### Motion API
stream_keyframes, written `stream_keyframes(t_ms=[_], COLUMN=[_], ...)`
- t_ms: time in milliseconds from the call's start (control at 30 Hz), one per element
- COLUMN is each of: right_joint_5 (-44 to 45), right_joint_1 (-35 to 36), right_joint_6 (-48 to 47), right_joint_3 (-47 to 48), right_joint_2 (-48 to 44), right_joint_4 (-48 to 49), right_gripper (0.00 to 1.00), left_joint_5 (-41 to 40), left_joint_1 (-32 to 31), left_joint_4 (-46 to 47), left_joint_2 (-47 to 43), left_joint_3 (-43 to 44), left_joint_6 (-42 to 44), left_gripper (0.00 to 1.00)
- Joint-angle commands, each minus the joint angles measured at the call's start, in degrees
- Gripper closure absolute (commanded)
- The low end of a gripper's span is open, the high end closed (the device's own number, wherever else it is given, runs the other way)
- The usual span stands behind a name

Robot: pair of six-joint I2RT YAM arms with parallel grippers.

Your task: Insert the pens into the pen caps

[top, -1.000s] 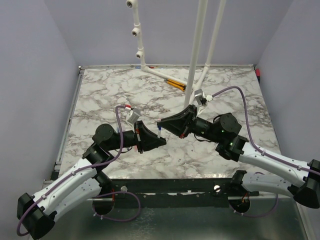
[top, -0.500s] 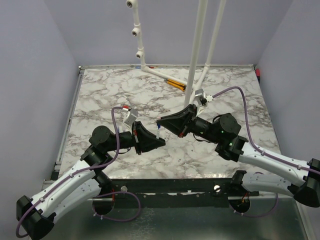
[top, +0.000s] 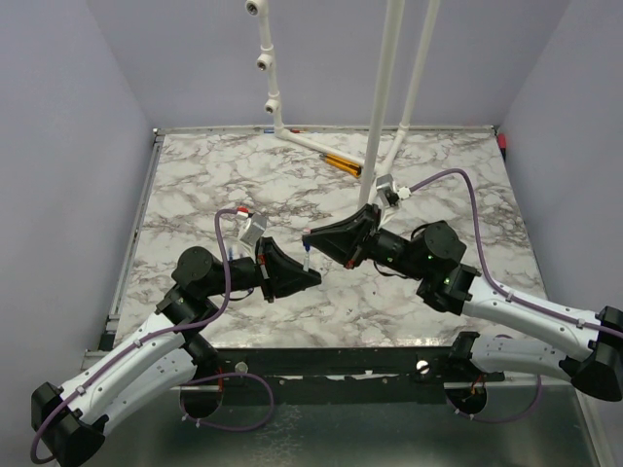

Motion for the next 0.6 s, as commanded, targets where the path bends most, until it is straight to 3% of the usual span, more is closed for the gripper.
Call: stream_keyframes(t_ms=[0, 567], right_joint_5=[0.25, 0.87], right_joint_1=[0.57, 1.8], right_joint_6=[-0.82, -1.21], right_joint_3=[1.76, 0.63], right_joint_2=[0.44, -0.46], right_joint_4=[0.88, 0.32], right_gripper=[0.99, 0.99], left_joint_5=[0.72, -0.25], left_joint_1=[-0.28, -0.31], left_joint_4=[1.63, 1.93], left_joint_2=[-0.61, -1.49], left_joint_3=[-0.65, -0.84], left_joint_6=[-0.22, 0.09], left_gripper=[1.0, 1.0])
